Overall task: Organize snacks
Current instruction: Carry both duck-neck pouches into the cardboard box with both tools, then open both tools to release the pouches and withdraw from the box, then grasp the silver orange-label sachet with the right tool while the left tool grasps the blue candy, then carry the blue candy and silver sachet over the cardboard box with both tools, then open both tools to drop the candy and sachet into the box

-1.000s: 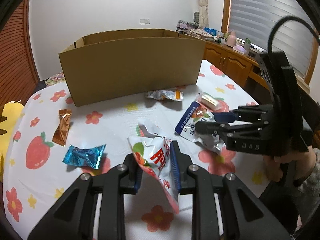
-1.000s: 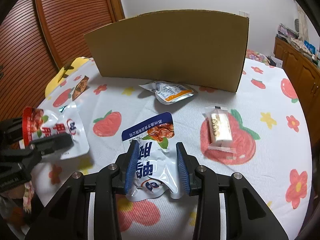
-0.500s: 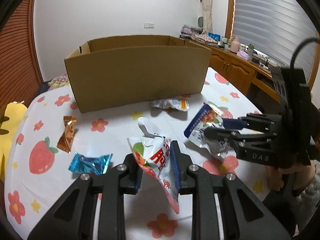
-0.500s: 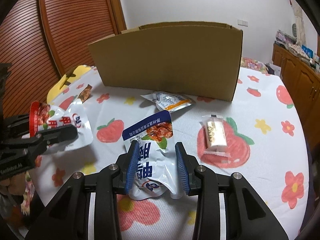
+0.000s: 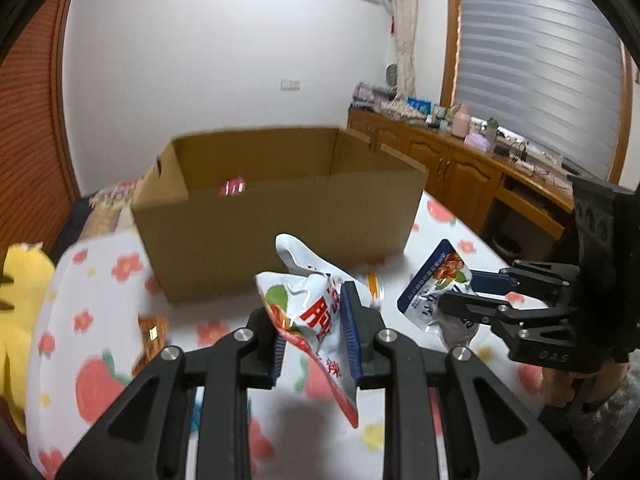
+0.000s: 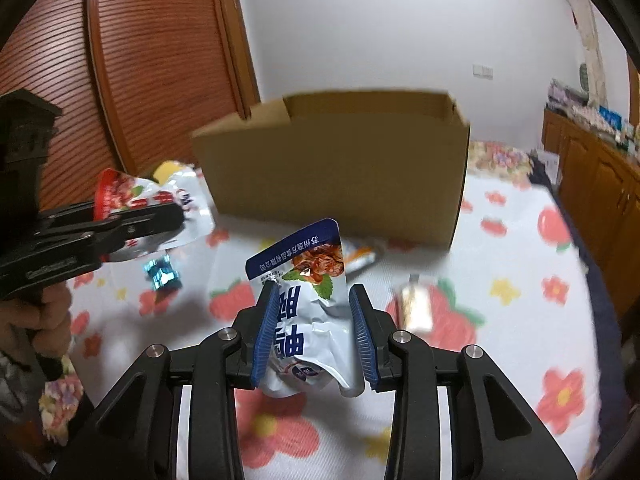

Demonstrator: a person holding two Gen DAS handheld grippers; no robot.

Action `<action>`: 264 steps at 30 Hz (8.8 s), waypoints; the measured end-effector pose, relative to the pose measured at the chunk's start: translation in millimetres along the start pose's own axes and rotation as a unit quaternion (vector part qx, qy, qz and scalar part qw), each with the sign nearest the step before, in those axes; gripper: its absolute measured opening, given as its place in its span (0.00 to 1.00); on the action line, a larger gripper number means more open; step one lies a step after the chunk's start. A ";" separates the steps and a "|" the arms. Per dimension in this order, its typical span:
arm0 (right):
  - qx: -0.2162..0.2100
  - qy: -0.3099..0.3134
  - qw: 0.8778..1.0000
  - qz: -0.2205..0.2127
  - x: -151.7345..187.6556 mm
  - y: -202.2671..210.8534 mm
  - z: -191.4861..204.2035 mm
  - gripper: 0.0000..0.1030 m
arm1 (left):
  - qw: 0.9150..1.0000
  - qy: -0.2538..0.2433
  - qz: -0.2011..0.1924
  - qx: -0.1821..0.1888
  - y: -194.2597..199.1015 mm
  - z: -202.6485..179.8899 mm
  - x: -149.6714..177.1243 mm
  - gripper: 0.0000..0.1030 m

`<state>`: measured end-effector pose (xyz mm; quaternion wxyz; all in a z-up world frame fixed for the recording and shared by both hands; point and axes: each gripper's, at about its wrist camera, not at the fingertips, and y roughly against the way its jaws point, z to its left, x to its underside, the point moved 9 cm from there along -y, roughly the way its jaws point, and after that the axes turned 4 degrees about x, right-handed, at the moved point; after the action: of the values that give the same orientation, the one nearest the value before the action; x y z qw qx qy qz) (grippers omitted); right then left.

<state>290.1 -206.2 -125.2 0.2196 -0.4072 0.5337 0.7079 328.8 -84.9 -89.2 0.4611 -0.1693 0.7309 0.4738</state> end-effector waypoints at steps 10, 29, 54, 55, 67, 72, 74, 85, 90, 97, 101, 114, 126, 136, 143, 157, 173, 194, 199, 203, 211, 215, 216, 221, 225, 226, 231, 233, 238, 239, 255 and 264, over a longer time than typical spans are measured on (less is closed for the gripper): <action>0.005 0.029 0.997 -0.068 -99.6 15.5 -10.5 0.34 | 0.997 -0.045 -0.055 0.016 -8.5 5.7 -83.1 0.22; 0.042 0.080 0.994 -0.065 -167.5 -64.2 -26.4 0.31 | 0.998 -0.001 -0.062 -0.008 -71.0 82.8 -123.9 0.22; 0.040 0.072 0.996 -0.026 -145.0 -89.1 -29.5 0.10 | 0.999 0.012 -0.041 -0.033 -94.9 94.8 -104.4 0.54; 0.038 0.071 0.996 -0.026 -144.8 -87.5 -29.4 0.10 | 0.999 0.013 -0.041 -0.033 -94.7 94.6 -104.4 0.54; 0.021 0.065 0.997 -0.018 -122.6 -43.7 -17.3 0.18 | 0.998 -0.003 -0.043 -0.036 -73.7 80.8 -101.7 0.58; 0.016 0.065 0.998 -0.010 -108.3 -23.8 -8.4 0.24 | 0.998 -0.012 -0.048 -0.040 -52.7 75.3 -92.8 0.82; 0.016 0.067 0.998 -0.003 -100.3 -19.8 -3.8 0.29 | 0.998 -0.011 -0.043 -0.037 -46.1 74.3 -86.0 0.85; 0.009 0.061 0.996 0.062 -51.9 -40.6 5.1 0.54 | 0.999 -0.004 0.008 -0.033 -21.1 85.2 -26.4 0.88; 0.007 0.060 0.993 0.098 -35.2 -67.4 2.8 0.54 | 0.999 -0.002 0.031 -0.039 -13.7 93.4 4.5 0.88; 0.008 0.070 0.988 0.134 -24.1 -98.0 1.5 0.54 | 0.998 0.018 0.047 -0.037 -9.9 100.0 31.8 0.88; 0.009 0.081 0.987 0.141 -21.4 -106.5 3.7 0.56 | 0.998 0.026 0.052 -0.035 -8.2 102.3 40.4 0.88; 0.015 0.119 0.980 0.162 -16.3 -124.9 7.0 0.57 | 0.997 0.036 0.068 -0.032 -9.7 101.3 58.4 0.88; 0.027 0.128 0.977 0.169 -10.4 -123.8 5.3 0.41 | 0.996 0.036 0.078 -0.028 -10.8 97.5 64.1 0.88; 0.049 0.143 0.976 0.153 -8.1 -109.6 9.2 0.28 | 0.994 0.042 0.097 -0.024 -7.8 91.2 80.0 0.88; 0.037 0.112 0.985 0.126 -15.1 -86.1 7.3 0.25 | 0.993 0.035 0.109 -0.021 -5.2 80.3 87.0 0.88; 0.004 0.046 0.997 0.069 -19.0 -39.8 11.8 0.25 | 0.986 0.089 0.133 -0.039 1.6 82.7 101.2 0.87; -0.015 0.023 0.999 0.042 -9.0 -4.5 11.6 0.25 | 0.975 0.150 0.164 -0.019 -9.2 72.1 108.4 0.56; -0.015 -0.002 0.999 0.028 5.4 13.9 5.6 0.25 | 0.984 0.097 0.139 -0.044 -16.4 65.2 90.4 0.19; -0.011 -0.005 0.999 0.029 8.2 15.6 3.2 0.25 | 0.987 0.099 0.122 -0.033 -8.5 60.5 78.7 0.19; -0.010 -0.011 0.999 0.030 10.4 16.7 0.1 0.25 | 0.990 0.092 0.102 -0.032 -2.8 57.3 70.6 0.19; -0.012 -0.021 0.999 0.030 13.3 19.1 -3.8 0.25 | 0.992 0.090 0.086 -0.029 0.5 54.3 62.6 0.19; -0.013 -0.024 0.999 0.025 8.6 20.9 -6.2 0.25 | 0.993 0.090 0.077 -0.031 2.0 55.3 56.4 0.19; -0.013 -0.023 0.999 0.024 7.3 21.7 -6.9 0.25 | 0.993 0.090 0.075 -0.031 1.8 55.8 54.7 0.19; -0.013 -0.012 1.000 0.012 -7.3 25.6 -9.1 0.25 | 0.994 0.081 0.063 -0.027 -0.1 57.1 34.9 0.19; -0.012 0.002 1.000 0.000 -26.6 26.6 -11.2 0.25 | 0.996 0.075 0.046 -0.017 0.2 56.1 7.7 0.19; -0.012 0.005 1.000 -0.003 -30.9 26.4 -11.7 0.25 | 0.997 0.072 0.039 -0.015 0.7 55.5 -0.9 0.19; -0.008 0.028 0.999 -0.029 -68.6 28.8 -14.9 0.25 | 0.998 0.058 0.016 0.005 -4.8 51.4 -40.7 0.19; -0.008 0.034 0.999 -0.040 -84.8 29.7 -16.3 0.25 | 0.999 0.052 0.008 0.009 -9.0 52.1 -56.2 0.19; -0.007 0.053 0.996 -0.065 -126.4 22.2 -21.3 0.25 | 0.999 0.036 -0.013 0.015 -18.0 55.8 -92.1 0.19; -0.007 0.055 0.996 -0.067 -132.9 18.8 -21.8 0.25 | 0.999 0.033 -0.015 0.016 -20.5 57.0 -98.2 0.19; -0.002 0.076 0.995 -0.057 -169.2 -61.7 -23.5 0.25 | 0.999 0.038 -0.014 0.010 -84.4 105.1 -130.9 0.19; 0.001 0.055 0.998 -0.031 -152.8 -95.8 -29.8 0.25 | 1.000 0.017 -0.006 -0.004 -110.5 101.1 -115.0 0.19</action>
<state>459.2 -183.1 -59.4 0.2118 -0.4620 0.5327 0.6766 515.9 -75.4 -65.2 0.4508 -0.1832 0.7356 0.4713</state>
